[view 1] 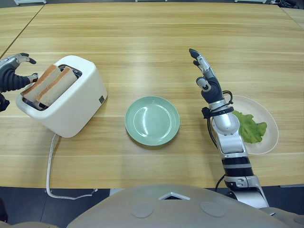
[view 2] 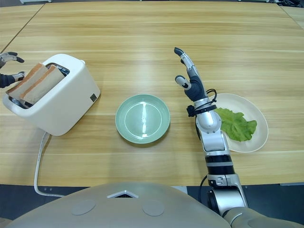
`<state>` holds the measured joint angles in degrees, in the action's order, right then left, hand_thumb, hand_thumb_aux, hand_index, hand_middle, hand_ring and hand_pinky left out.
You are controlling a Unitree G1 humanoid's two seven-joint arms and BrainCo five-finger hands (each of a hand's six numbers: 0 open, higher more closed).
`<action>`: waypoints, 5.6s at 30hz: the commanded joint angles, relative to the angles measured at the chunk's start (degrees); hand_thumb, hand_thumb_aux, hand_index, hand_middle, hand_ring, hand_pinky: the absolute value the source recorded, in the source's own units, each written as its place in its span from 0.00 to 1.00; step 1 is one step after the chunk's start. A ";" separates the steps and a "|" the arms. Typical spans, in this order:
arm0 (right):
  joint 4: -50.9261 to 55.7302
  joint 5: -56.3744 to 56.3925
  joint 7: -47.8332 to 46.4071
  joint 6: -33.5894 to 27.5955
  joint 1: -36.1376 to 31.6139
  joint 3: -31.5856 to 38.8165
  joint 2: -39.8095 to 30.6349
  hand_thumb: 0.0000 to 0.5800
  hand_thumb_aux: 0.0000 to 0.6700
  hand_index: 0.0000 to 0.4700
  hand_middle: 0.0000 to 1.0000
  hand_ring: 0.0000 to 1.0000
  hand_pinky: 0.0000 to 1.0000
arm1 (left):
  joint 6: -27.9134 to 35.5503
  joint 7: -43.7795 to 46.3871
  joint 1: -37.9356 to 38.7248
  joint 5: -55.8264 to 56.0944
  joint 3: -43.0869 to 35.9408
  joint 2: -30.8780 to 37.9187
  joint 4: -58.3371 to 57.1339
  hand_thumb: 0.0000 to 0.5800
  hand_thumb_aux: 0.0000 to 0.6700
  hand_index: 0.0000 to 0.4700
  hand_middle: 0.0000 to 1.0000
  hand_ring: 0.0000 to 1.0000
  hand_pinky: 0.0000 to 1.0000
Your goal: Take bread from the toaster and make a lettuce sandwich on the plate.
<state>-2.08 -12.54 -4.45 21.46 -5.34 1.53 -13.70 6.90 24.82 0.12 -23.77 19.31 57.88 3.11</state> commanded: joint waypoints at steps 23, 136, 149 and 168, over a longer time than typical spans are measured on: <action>-0.90 -0.64 0.12 -1.28 0.75 -0.02 -0.97 0.00 0.00 0.00 0.00 0.00 0.00 | 1.10 3.90 0.18 5.70 -1.58 -2.60 4.92 0.85 0.61 0.61 0.00 0.00 0.00; 11.59 -36.25 -16.27 17.91 -25.91 28.41 -21.31 1.00 1.00 1.00 0.00 0.00 0.00 | -0.78 30.98 8.07 31.79 -1.41 -9.34 29.92 0.00 0.00 0.00 0.00 0.00 0.00; 22.07 -41.07 -12.59 21.47 -30.12 35.94 -14.33 0.96 0.79 0.79 0.00 0.00 0.00 | -5.15 21.50 10.29 24.29 28.17 -4.29 25.12 0.00 0.00 0.00 0.00 0.00 0.00; 8.19 -33.76 -14.16 17.92 -27.19 23.46 -23.29 0.00 0.00 0.00 0.00 0.00 0.00 | -6.96 7.72 2.84 -5.86 0.43 1.42 14.37 0.25 0.13 0.13 0.00 0.00 0.00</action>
<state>7.48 -47.65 -18.33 39.75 -33.16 26.86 -35.39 0.47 32.61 3.62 -28.59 21.92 58.58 18.77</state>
